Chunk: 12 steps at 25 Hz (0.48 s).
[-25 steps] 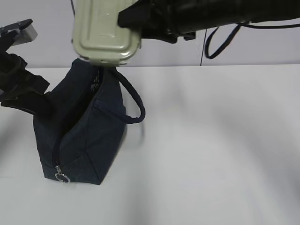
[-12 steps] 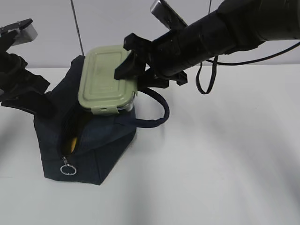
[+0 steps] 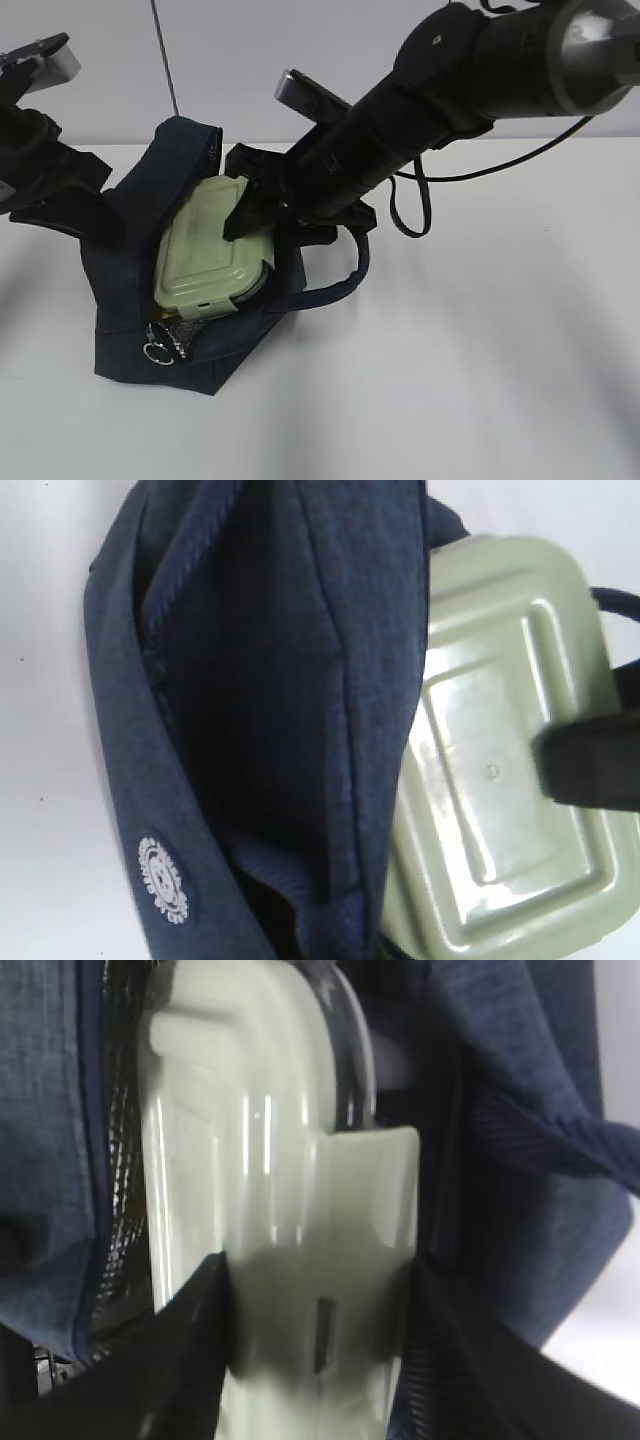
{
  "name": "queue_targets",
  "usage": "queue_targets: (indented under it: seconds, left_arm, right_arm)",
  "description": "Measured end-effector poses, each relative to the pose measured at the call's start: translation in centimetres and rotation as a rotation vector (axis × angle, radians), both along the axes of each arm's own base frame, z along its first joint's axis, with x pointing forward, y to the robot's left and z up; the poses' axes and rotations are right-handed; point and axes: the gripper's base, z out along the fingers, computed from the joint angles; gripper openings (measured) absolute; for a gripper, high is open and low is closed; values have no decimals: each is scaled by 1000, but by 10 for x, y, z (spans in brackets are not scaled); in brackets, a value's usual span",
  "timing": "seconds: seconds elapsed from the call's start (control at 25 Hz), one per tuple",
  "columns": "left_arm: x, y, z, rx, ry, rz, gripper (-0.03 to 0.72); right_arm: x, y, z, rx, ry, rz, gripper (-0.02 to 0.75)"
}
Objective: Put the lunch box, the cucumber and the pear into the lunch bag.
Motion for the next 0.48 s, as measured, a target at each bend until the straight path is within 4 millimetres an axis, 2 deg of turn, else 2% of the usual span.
queue_targets:
  seconds: [0.24, 0.48]
  left_arm:
    - [0, 0, 0, -1, 1, -1, 1]
    - [0, 0, 0, 2, -2, -11, 1]
  right_arm:
    - [14, 17, 0, 12, 0, -12, 361]
    - [22, 44, -1, 0, -14, 11, 361]
